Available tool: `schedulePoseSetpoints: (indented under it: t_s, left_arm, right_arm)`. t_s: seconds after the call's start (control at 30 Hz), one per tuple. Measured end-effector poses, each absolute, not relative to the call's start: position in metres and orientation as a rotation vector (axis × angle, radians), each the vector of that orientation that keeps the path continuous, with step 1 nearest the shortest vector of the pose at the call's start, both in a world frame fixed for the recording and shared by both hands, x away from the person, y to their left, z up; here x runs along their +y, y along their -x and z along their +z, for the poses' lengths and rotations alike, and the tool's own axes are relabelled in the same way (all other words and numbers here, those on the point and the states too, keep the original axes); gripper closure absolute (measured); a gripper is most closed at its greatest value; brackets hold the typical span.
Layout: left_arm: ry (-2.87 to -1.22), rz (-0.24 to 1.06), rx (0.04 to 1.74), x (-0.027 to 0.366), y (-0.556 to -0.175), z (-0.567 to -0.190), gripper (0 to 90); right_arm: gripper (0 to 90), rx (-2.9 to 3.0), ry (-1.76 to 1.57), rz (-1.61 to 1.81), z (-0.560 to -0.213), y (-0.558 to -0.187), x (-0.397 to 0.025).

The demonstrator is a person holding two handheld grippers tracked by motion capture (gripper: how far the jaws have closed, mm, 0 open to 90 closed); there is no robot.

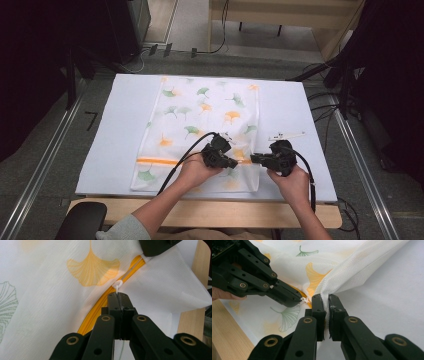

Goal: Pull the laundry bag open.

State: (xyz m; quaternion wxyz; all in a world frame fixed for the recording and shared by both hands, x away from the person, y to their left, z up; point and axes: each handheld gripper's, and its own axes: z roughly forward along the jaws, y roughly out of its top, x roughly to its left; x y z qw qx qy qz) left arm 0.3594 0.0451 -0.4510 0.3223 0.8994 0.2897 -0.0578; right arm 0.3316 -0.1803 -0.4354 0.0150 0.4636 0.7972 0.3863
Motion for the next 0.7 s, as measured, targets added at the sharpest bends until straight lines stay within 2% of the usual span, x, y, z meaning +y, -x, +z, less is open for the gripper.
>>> schedulePoseSetpoints:
  t_s: [0.7]
  left_arm:
    - [-2.360, -0.174, 0.788, 0.064, -0.362, -0.451, 90.0]
  right_arm:
    - [86.4, 2.482, -1.454, 1.200, -0.436, -0.332, -0.182]
